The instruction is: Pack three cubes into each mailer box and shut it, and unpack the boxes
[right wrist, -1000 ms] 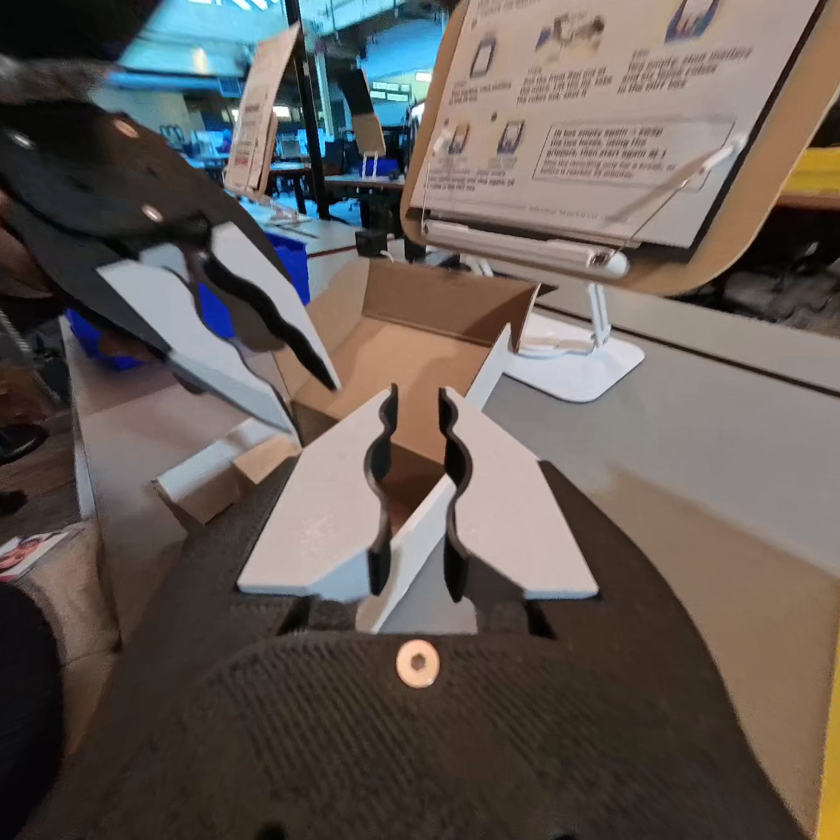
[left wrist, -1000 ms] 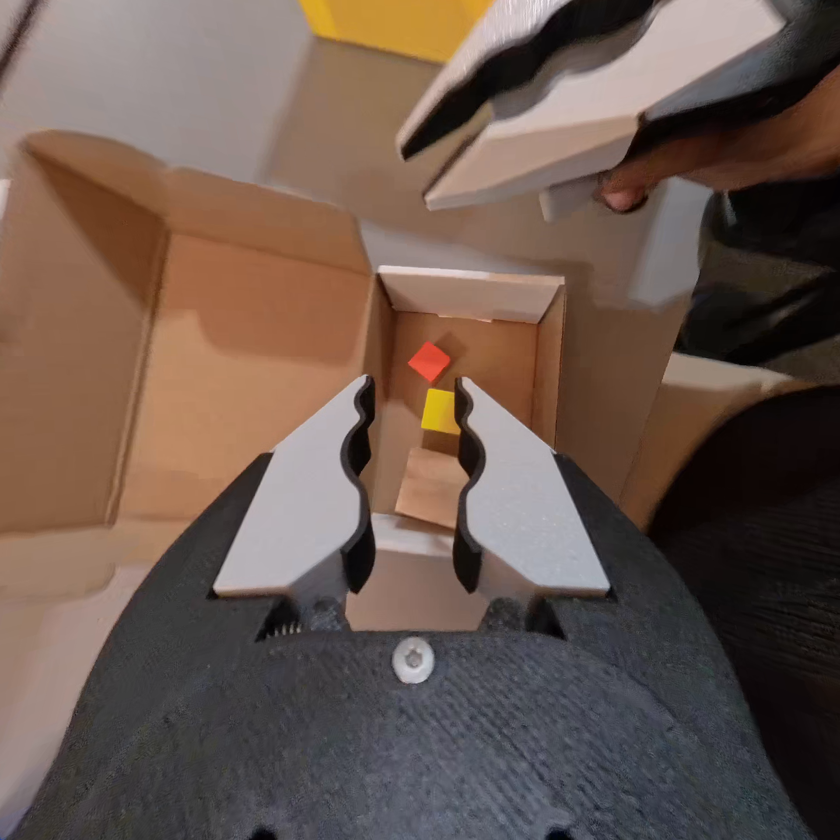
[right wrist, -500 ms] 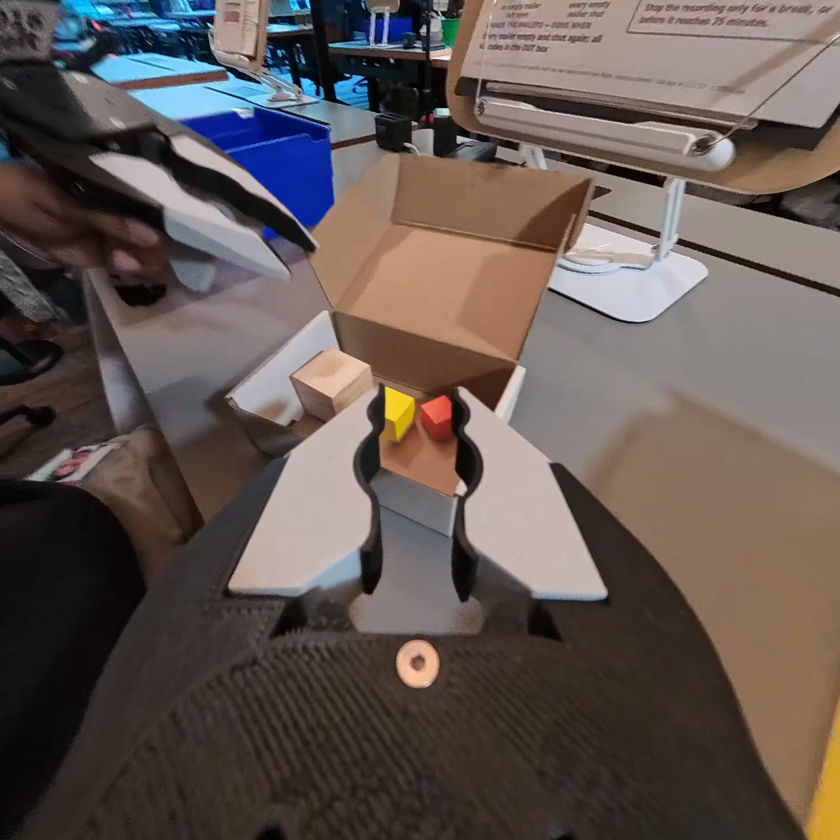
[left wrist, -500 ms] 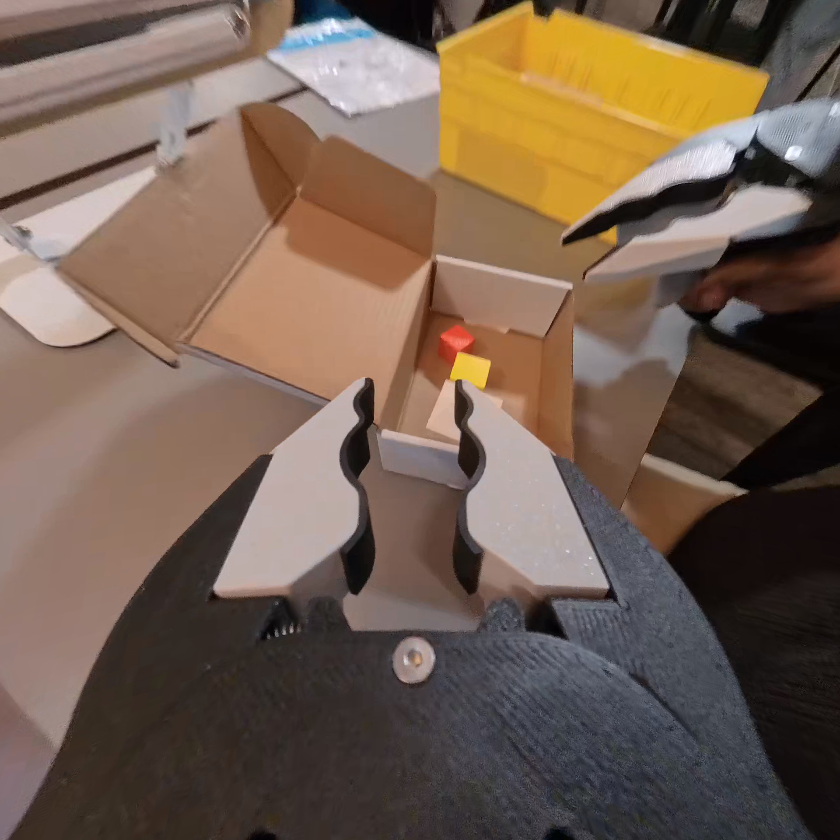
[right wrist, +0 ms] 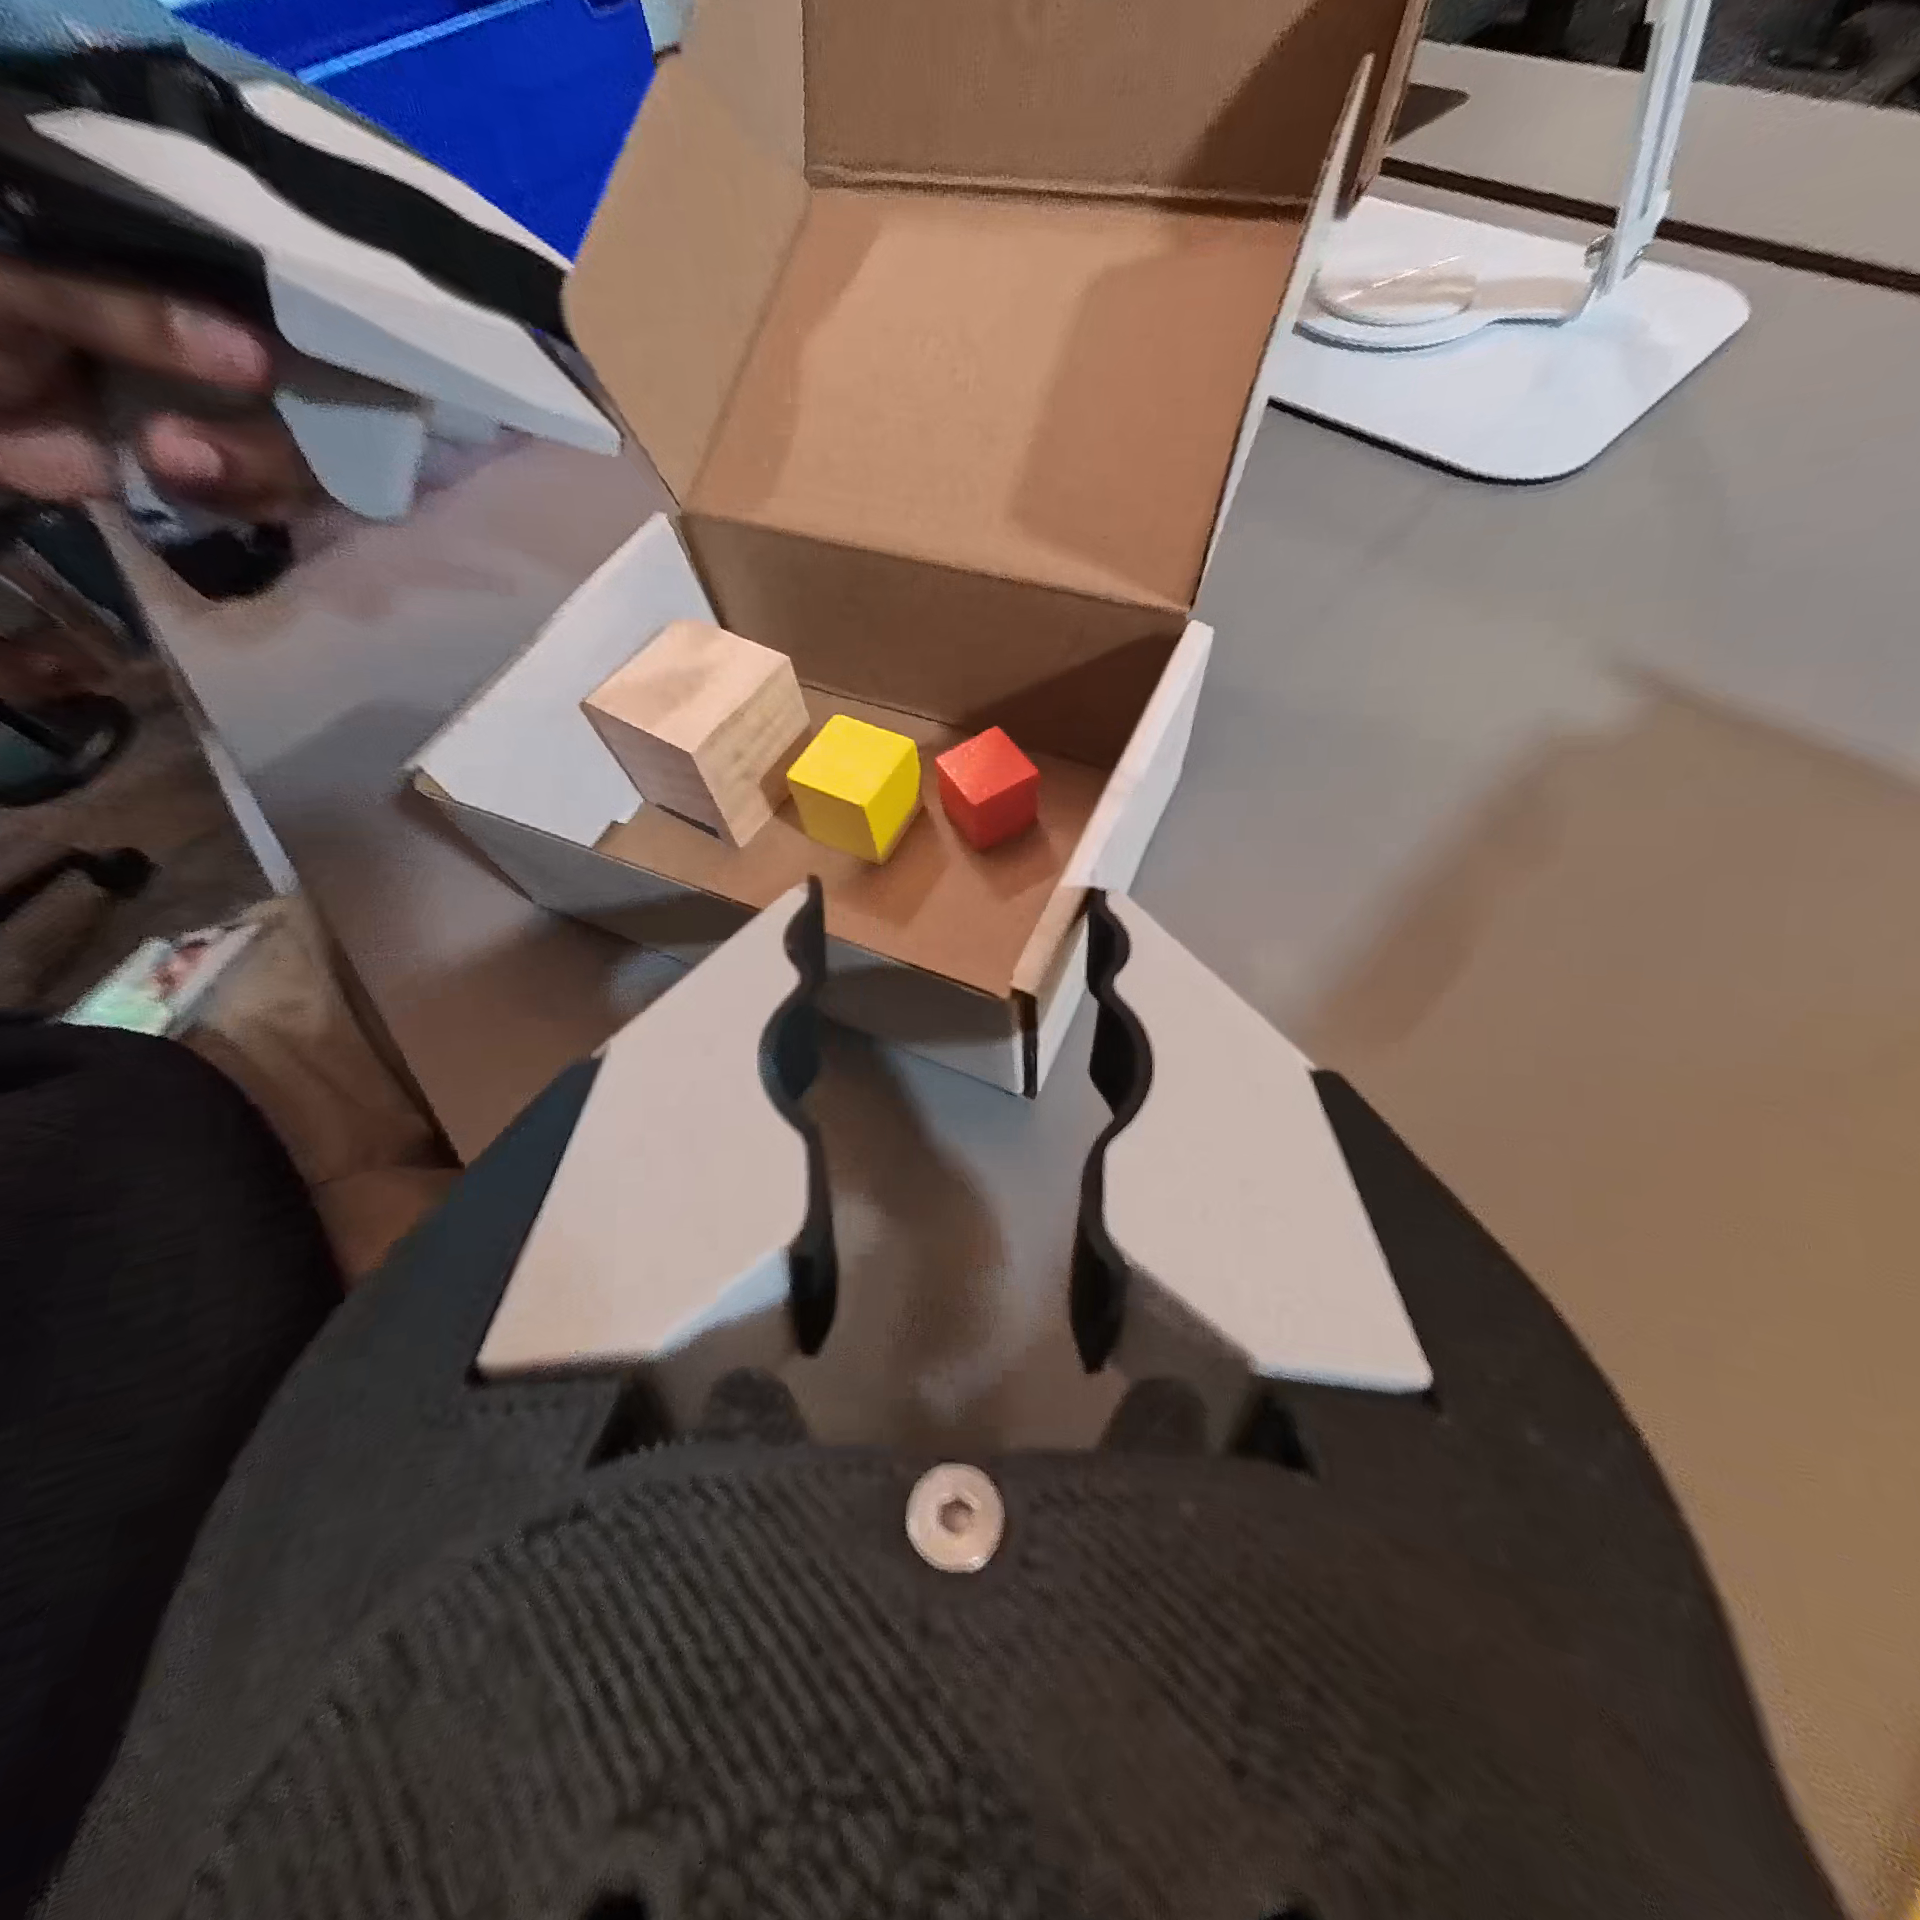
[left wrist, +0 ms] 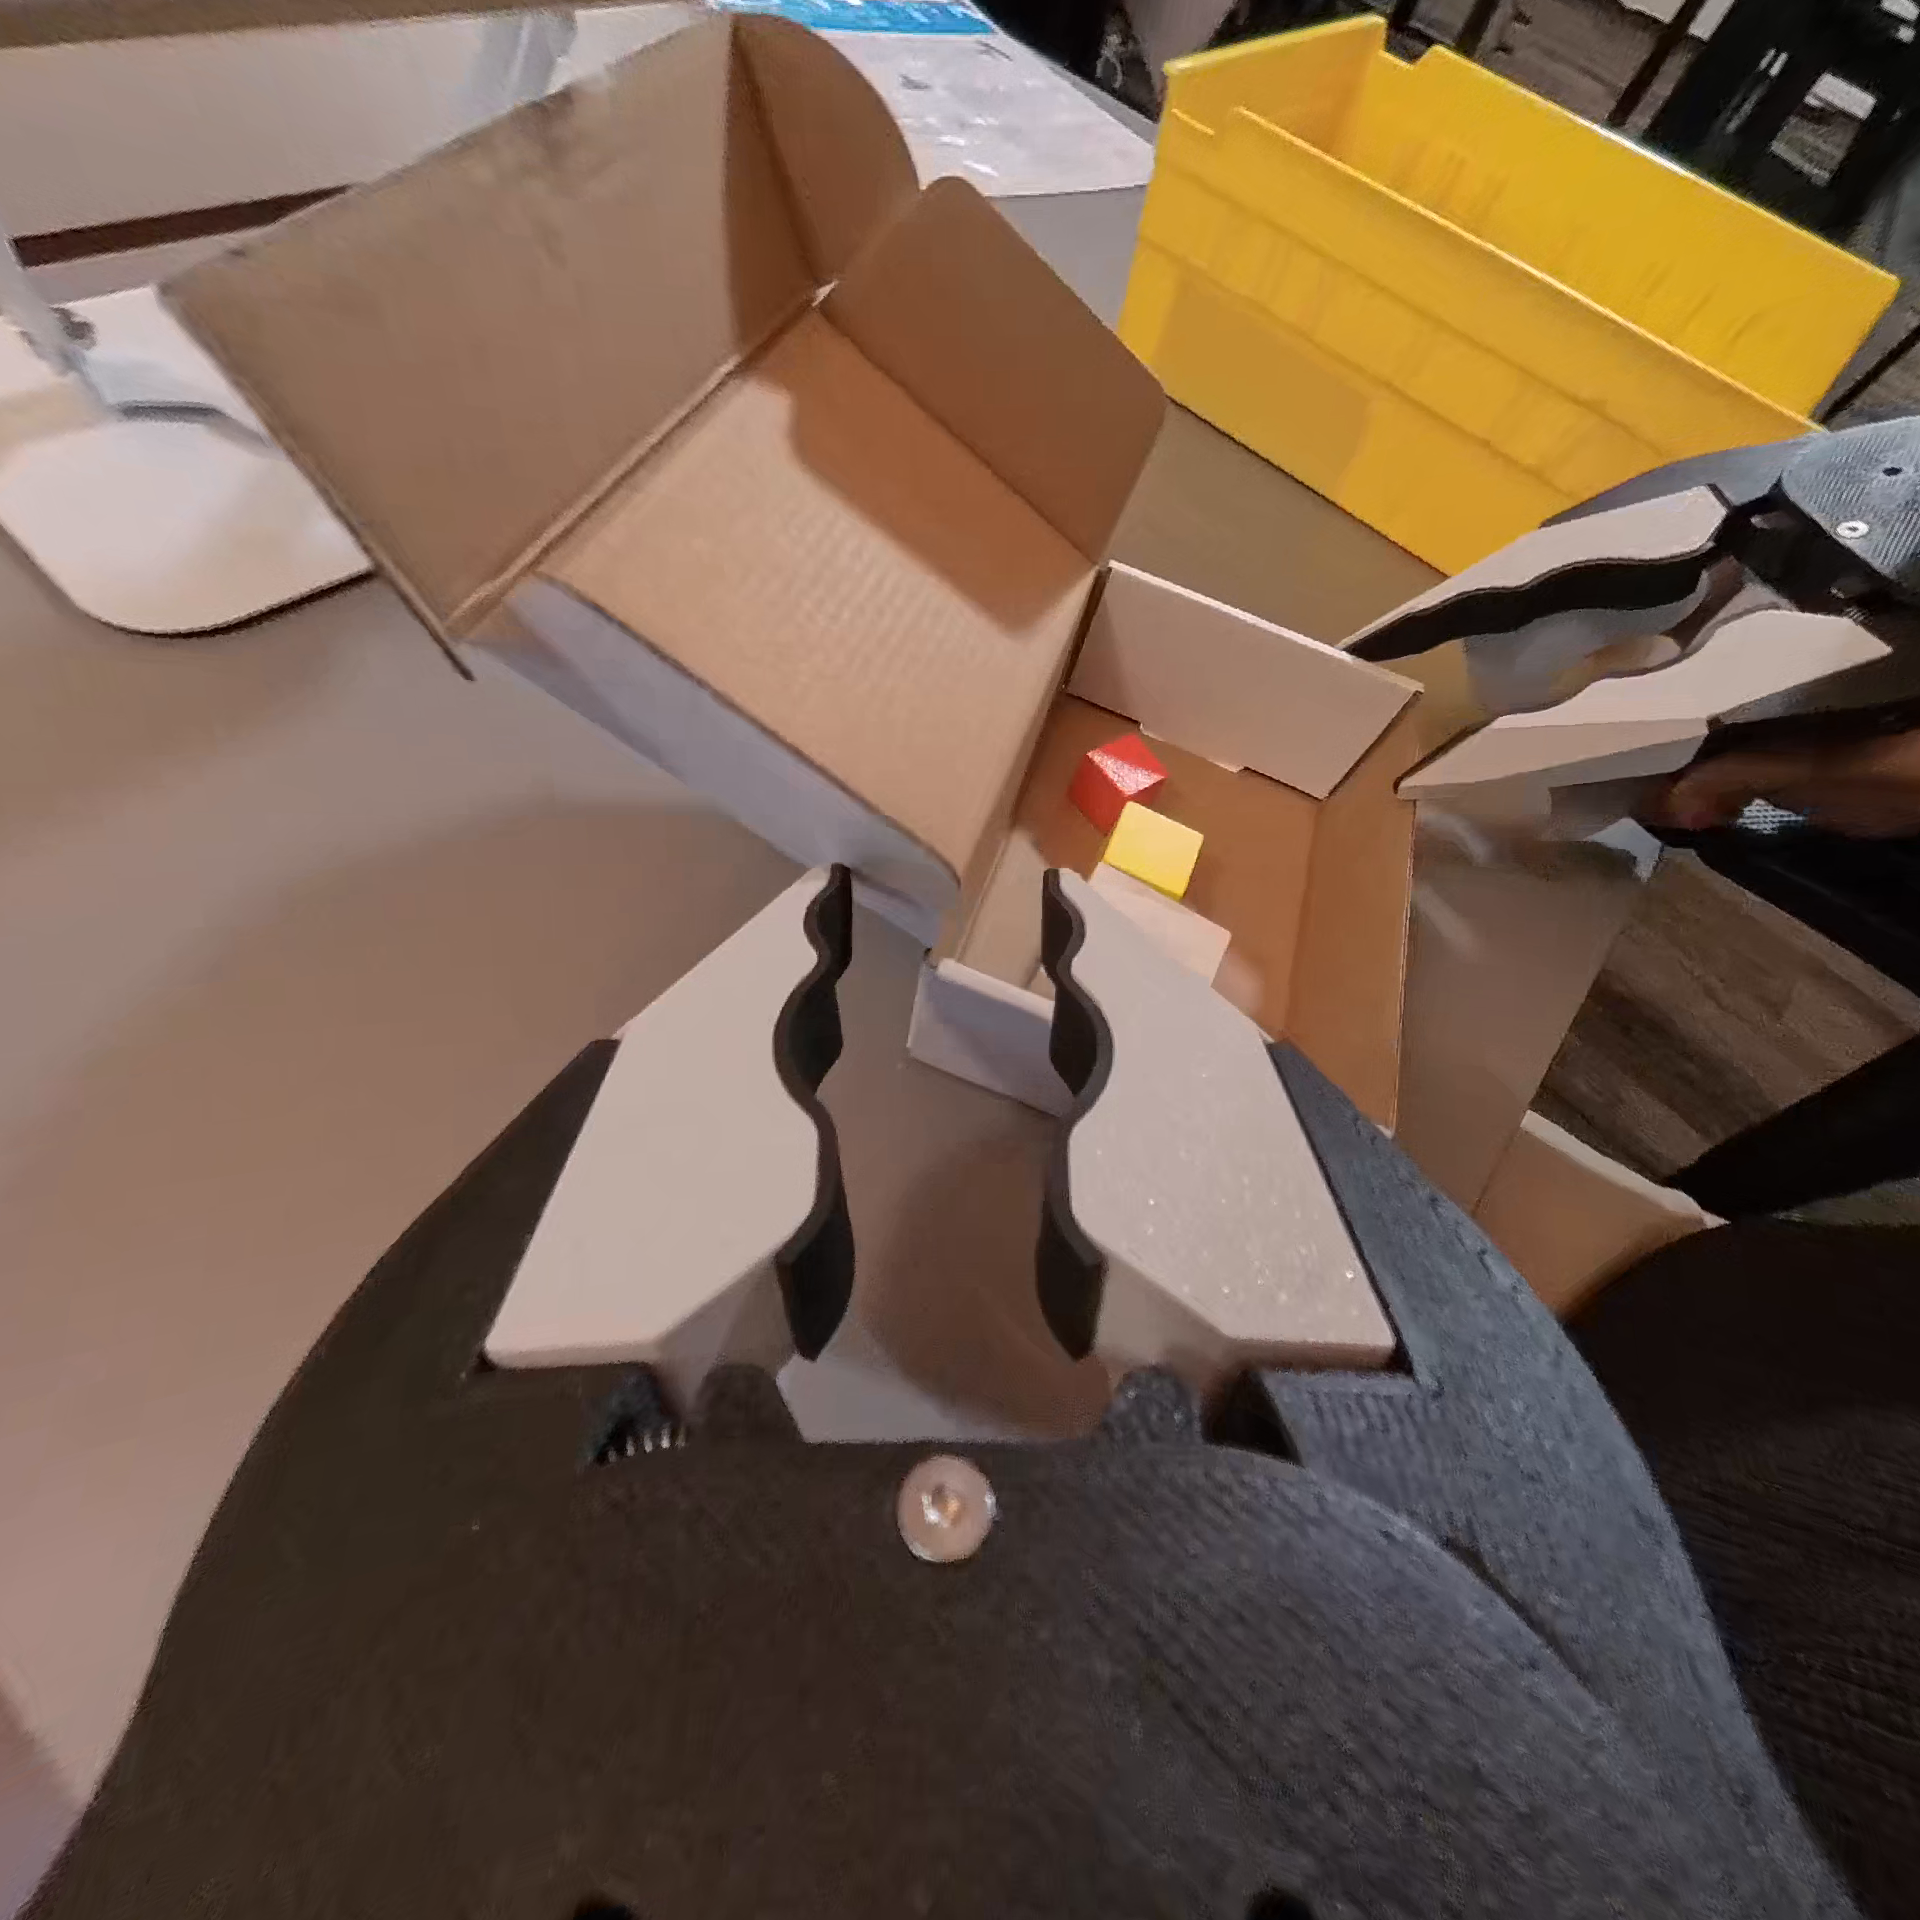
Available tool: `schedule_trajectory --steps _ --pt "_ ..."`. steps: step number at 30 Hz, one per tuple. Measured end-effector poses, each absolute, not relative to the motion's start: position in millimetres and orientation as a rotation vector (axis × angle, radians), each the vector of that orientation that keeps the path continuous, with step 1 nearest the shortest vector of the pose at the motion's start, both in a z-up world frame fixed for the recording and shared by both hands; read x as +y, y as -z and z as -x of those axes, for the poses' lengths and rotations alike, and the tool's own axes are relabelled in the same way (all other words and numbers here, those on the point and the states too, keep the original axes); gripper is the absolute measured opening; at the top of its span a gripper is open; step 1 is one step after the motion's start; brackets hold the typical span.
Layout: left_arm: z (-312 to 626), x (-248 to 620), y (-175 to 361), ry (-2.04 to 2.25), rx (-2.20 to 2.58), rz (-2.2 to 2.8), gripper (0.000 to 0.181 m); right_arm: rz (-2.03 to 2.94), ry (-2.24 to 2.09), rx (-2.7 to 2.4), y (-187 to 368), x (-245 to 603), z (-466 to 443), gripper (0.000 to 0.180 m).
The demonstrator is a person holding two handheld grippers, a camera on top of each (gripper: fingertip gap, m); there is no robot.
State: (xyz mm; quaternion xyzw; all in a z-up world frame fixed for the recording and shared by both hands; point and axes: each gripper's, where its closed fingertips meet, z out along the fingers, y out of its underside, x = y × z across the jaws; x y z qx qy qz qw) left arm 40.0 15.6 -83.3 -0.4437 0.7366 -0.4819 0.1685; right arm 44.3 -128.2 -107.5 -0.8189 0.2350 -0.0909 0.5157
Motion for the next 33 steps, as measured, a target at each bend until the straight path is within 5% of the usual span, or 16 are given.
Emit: schedule_trajectory --steps 16,25,33 --pt "-58.8 35.8 75.1 1.53 1.902 1.327 0.042 1.822 0.173 0.581 91.6 -102.4 -29.5 0.07" --pt "-69.7 46.6 66.9 1.539 1.845 1.299 0.04 1.527 0.28 0.643 41.8 -102.5 -110.0 0.065" --pt "-57.0 36.4 60.6 1.555 1.901 1.224 0.041 1.733 0.006 0.525 59.8 -57.0 -116.6 0.057"
